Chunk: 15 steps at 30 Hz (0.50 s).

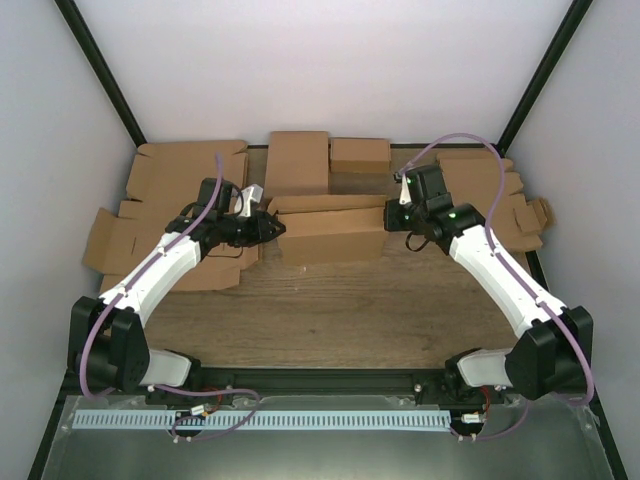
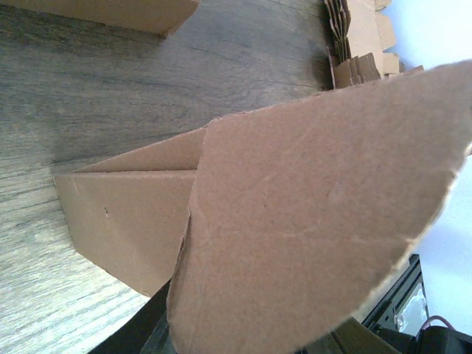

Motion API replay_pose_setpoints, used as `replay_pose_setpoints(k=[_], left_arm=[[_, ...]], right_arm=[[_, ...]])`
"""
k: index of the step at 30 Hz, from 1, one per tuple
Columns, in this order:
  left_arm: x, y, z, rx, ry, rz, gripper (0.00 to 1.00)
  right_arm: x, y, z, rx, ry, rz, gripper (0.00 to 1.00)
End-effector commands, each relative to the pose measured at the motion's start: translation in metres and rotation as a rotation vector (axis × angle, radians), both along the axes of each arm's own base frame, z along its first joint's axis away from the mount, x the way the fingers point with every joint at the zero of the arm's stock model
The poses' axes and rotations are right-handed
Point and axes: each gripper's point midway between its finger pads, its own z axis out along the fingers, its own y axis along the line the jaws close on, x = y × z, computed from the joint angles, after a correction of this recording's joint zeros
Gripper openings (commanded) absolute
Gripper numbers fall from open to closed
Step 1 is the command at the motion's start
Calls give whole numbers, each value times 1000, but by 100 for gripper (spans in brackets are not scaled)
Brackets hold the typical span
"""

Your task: Fold the paper box

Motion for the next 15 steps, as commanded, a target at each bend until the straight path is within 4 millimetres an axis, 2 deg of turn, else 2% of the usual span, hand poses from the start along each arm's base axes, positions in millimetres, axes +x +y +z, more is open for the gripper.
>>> replay_pose_setpoints(k=[1,6,10,13,15], left_arm=[[0,4,-11,36,24,16,33],[-1,4,1,25,-11,18,37],[-3,6,20,21,-59,20,46],[-7,12,29,54,-82,21,60],[-9,17,38,79,-116,19,63]], right_arm=[[-22,0,-26,-4,102,0,1],[-28,-1,-38,3,120,-12,1],[-30,-1,-47,4,135,-13,1],[-29,-1,-49,0,136,-16,1],[-27,-1,-46,-1,125,-18,1]])
